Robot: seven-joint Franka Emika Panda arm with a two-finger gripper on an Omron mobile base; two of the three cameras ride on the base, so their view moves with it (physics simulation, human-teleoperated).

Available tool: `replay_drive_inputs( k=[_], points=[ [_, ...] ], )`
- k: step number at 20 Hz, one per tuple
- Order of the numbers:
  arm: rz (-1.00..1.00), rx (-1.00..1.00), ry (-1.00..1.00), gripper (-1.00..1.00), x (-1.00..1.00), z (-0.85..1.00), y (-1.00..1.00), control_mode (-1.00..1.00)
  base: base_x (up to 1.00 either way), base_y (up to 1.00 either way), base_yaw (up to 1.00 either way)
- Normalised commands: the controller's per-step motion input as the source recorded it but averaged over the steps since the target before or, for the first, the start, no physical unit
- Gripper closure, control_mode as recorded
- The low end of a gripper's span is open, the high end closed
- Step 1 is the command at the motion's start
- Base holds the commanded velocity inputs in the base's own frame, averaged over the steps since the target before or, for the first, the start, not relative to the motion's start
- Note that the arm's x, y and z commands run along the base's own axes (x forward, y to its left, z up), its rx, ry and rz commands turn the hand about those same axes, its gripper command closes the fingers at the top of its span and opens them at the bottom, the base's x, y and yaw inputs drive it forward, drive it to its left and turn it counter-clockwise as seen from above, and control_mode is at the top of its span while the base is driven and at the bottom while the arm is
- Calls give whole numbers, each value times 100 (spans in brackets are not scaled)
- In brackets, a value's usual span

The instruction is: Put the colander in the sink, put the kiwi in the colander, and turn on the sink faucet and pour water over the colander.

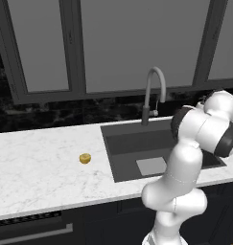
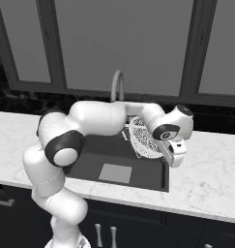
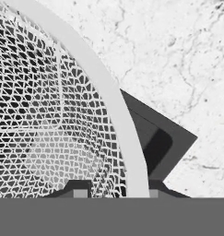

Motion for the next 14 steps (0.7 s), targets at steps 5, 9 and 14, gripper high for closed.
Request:
replay_drive_inputs(
  k=[5,9,14],
  points=[
    [11,0,0,100,0,-20,83,-100,0,0,0],
    [11,0,2,100,6,-27,68,-100,0,0,0],
    [6,0,9,100,29,-34,25,-100,0,0,0]
  ],
)
